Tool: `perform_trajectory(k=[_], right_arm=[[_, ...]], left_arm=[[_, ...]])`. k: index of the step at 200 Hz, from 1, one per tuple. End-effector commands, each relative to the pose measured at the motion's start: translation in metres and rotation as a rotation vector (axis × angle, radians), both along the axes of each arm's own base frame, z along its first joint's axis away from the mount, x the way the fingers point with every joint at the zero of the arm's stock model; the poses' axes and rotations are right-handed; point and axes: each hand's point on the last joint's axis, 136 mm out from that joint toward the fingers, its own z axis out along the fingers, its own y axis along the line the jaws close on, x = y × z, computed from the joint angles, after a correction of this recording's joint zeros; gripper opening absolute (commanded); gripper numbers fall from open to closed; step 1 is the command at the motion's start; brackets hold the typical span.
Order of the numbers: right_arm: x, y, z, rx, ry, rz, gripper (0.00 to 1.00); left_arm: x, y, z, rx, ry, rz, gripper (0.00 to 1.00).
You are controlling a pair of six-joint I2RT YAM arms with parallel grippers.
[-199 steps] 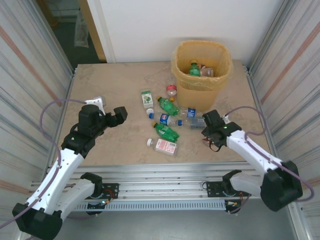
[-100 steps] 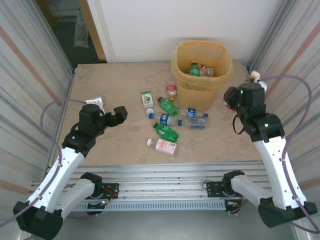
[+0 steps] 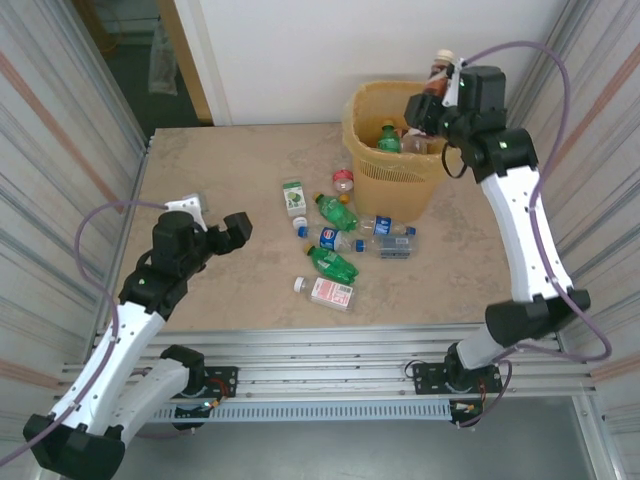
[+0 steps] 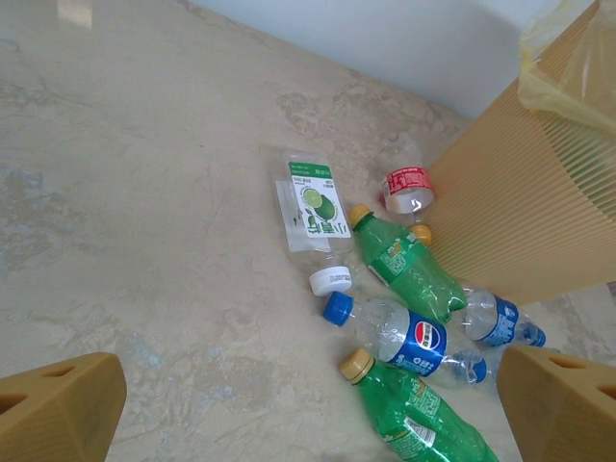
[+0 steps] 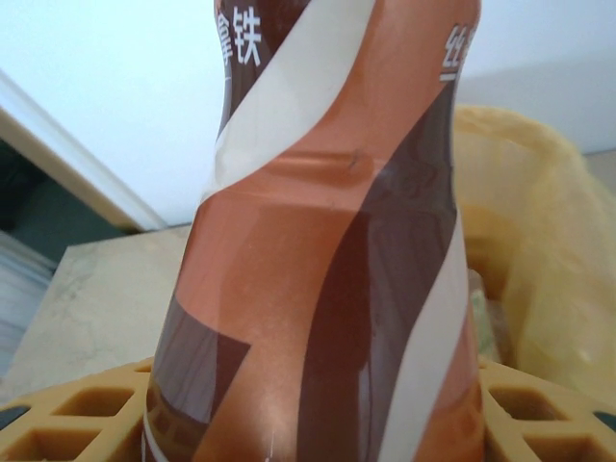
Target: Put the plastic bottles in the bin
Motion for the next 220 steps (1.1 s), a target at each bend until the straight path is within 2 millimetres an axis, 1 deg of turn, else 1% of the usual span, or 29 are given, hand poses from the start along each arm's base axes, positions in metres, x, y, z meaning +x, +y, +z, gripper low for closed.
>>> perform_trajectory(k=[1,11,21,40,69,93,113,139,155,168,190,220], right_arm=[[0.014,0.019,-0.003,-0.024,0.018,0.12,0.51],[0.023,0.025,-0.007,-0.025,0.033,0.137,0.51],[0.034,0.029,-0.017,-0.032,0.056,0.154,0.51],[0.049,0.04,-0.032,-0.037,0.092,0.185,0.51],[0.063,0.056,-0.058,-0.047,0.151,0.228,0.52],[0.069,0.066,-0.077,-0.059,0.193,0.247,0.53],[0.071,0.073,-0.092,-0.062,0.228,0.266,0.57],[0.07,0.081,-0.106,-0.075,0.264,0.284,0.61],[0.069,0.082,-0.109,-0.083,0.272,0.287,0.66],[0.069,0.08,-0.107,-0.087,0.266,0.281,0.7],[0.066,0.078,-0.097,-0.092,0.244,0.275,0.75],[0.061,0.072,-0.08,-0.104,0.206,0.26,0.76]], left_arm=[[-0.004,0.009,-0.002,0.003,0.001,0.038,0.99],[-0.005,0.01,-0.002,0.004,0.0,0.041,0.99],[-0.006,0.01,0.0,0.001,-0.005,0.04,0.99],[-0.007,0.011,0.0,-0.001,-0.004,0.041,0.99],[-0.008,0.011,-0.002,-0.004,0.003,0.042,0.99],[-0.009,0.011,-0.002,-0.004,0.002,0.042,0.99],[-0.009,0.011,-0.002,-0.004,0.002,0.043,0.99],[-0.008,0.011,-0.003,-0.004,0.004,0.042,0.99],[-0.008,0.011,-0.004,-0.005,0.007,0.043,0.99],[-0.008,0.011,-0.004,-0.004,0.007,0.043,0.99],[-0.008,0.012,-0.004,-0.005,0.008,0.045,0.99],[-0.008,0.011,-0.004,-0.008,0.008,0.044,0.99]])
